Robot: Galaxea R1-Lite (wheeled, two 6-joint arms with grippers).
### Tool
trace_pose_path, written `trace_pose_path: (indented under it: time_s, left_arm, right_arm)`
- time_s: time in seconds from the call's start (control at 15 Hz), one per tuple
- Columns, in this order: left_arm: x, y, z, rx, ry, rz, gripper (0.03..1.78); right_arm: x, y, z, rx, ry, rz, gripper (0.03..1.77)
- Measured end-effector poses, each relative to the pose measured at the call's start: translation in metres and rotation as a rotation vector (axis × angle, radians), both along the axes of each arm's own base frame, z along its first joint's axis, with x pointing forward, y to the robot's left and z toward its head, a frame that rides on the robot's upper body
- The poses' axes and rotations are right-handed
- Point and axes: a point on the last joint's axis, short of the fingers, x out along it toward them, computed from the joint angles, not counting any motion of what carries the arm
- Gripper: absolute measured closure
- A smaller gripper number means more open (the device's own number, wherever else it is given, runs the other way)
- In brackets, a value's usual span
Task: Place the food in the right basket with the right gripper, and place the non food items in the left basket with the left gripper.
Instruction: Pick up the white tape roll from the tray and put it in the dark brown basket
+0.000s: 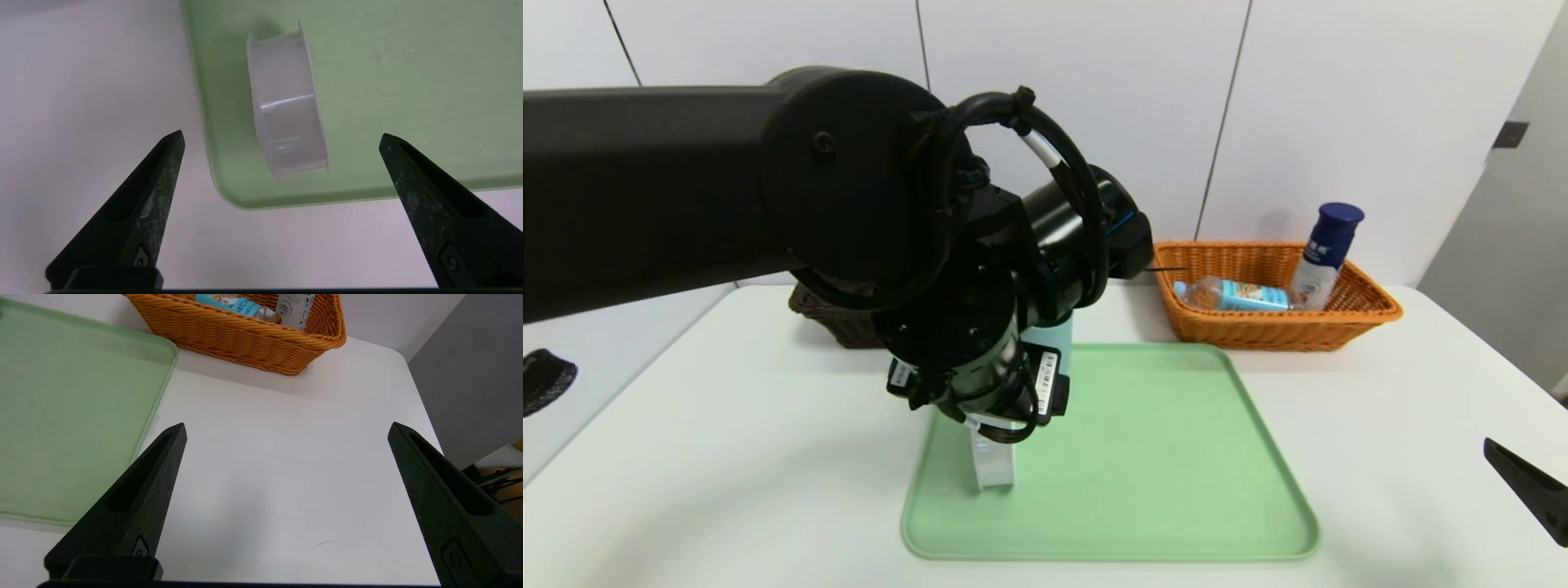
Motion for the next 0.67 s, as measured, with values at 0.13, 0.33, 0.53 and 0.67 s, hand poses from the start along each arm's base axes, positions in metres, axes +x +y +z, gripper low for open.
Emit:
trace_pose_path:
  time_s: [0.13,0.33,0.53,0.67]
  left_arm:
    - [0.010,0.004,-0.004,0.007,0.007,0.028,0.12]
    - [0.018,0.008,-0.008,0.016,0.017,0.052,0.12]
    - [0.023,0.009,-0.012,0.022,0.025,0.067,0.12]
    - [0.024,0.008,-0.014,0.025,0.029,0.066,0.12]
  right_arm:
    - [-0.001,0.000,-0.002,-0.001,0.005,0.000,0.10]
    - [-0.002,0.000,-0.005,-0.001,0.014,0.000,0.10]
    - [-0.003,0.000,-0.010,-0.003,0.028,0.000,0.10]
    - [-0.004,0.000,-0.011,-0.003,0.031,-0.001,0.10]
